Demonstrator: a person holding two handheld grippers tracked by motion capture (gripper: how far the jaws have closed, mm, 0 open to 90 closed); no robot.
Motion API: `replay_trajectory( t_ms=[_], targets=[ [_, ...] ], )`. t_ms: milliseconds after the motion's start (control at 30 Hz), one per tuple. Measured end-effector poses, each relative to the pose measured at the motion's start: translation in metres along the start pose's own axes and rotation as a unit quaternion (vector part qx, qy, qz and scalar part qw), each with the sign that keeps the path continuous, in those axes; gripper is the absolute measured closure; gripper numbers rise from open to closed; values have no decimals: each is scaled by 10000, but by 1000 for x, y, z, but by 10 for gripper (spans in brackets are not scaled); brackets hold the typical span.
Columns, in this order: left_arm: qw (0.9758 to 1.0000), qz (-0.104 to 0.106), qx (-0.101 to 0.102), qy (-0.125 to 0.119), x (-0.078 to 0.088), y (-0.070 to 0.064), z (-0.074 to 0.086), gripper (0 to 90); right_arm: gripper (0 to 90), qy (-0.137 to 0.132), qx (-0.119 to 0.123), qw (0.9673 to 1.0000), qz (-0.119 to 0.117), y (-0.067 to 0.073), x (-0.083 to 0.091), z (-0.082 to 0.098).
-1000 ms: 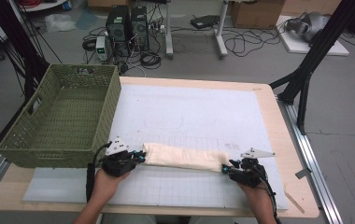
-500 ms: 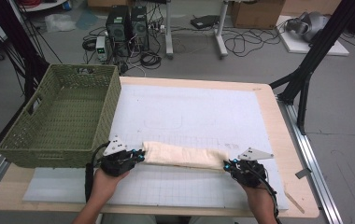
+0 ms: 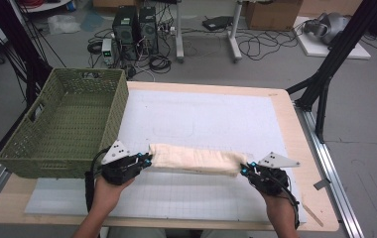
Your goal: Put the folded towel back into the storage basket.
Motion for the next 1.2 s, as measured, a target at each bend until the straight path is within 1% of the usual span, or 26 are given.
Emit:
replay_trajectory(
  t_ms=[33, 100, 200, 233, 333, 400, 467, 500, 533, 600, 667, 700, 733, 767, 800, 867, 933, 967, 1000, 1100, 1200],
  targets=[
    [10000, -1, -14, -30, 1, 0, -2, 851, 839, -49, 32, 10000, -7, 0, 0, -3],
    [10000, -24, -25, -71, 3, 1, -5, 851, 839, -96, 16, 10000, -8, 0, 1, -7],
    [10000, -50, -30, -79, 4, 2, -6, 851, 839, -97, -4, 10000, -8, 0, -2, -11],
    [9999, -73, -32, -60, 4, 3, -4, 851, 838, -58, -39, 10000, -12, 0, -4, -11],
    [9999, -126, -10, 30, 1, 5, 2, 851, 838, 140, -162, 9998, -42, -2, -17, -3],
    [9998, -151, -12, 112, 0, 7, 7, 851, 833, 367, -281, 9989, -73, -3, -29, 8],
    [9997, -185, -8, 162, -1, 9, 10, 851, 822, 571, -269, 9980, -80, -2, -40, 19],
    [9996, -197, -11, 181, -1, 9, 11, 851, 800, 643, -270, 9975, -79, 0, -44, 23],
    [9996, -226, -12, 178, -1, 11, 11, 851, 752, 693, -254, 9973, -51, 2, -48, 26],
    [9995, -252, 1, 182, 0, 12, 11, 851, 573, 737, -312, 9968, -4, 3, -54, 30],
    [9995, -264, 18, 184, 0, 13, 12, 851, 496, 724, -481, 9962, -31, 4, -58, 32],
    [9995, -265, 10, 186, 0, 13, 12, 851, 485, 742, -435, 9963, -20, 6, -60, 33],
    [9995, -260, 3, 197, -1, 13, 12, 850, 485, 721, -387, 9966, -77, 9, -62, 33],
    [9995, -252, 11, 203, -1, 12, 13, 850, 507, 735, -344, 9966, -117, 12, -63, 34],
    [9995, -249, 11, 207, -2, 12, 13, 850, 557, 721, -268, 9969, -171, 14, -63, 33],
    [9994, -246, -5, 234, -3, 11, 14, 850, 640, 705, -317, 9965, -332, 14, -63, 33],
    [9994, -249, -6, 243, -3, 12, 15, 850, 787, 701, -488, 9951, -502, 13, -63, 33],
    [9994, -258, 4, 228, -3, 12, 15, 850, 805, 683, -439, 9952, -538, 15, -63, 33],
    [9994, -263, -5, 228, -2, 13, 14, 850, 812, 679, -327, 9958, -517, 17, -63, 33],
    [9995, -281, 18, 145, 0, 14, 11, 850, 817, 689, -169, 9965, -438, 18, -60, 30],
    [9996, -267, -9, 84, 2, 13, 6, 850, 817, 565, -259, 9974, -377, 12, -56, 22]
  ],
)
Point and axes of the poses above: each handheld gripper's, and its own axes: x roughly backward along the jaws, z roughly out of its underside, y roughly to its left, the point moved 6 cm from there along -x, roughly forward along the jaws, and after that the axes turned 11 degrees about -y, right-handed, at the moved point
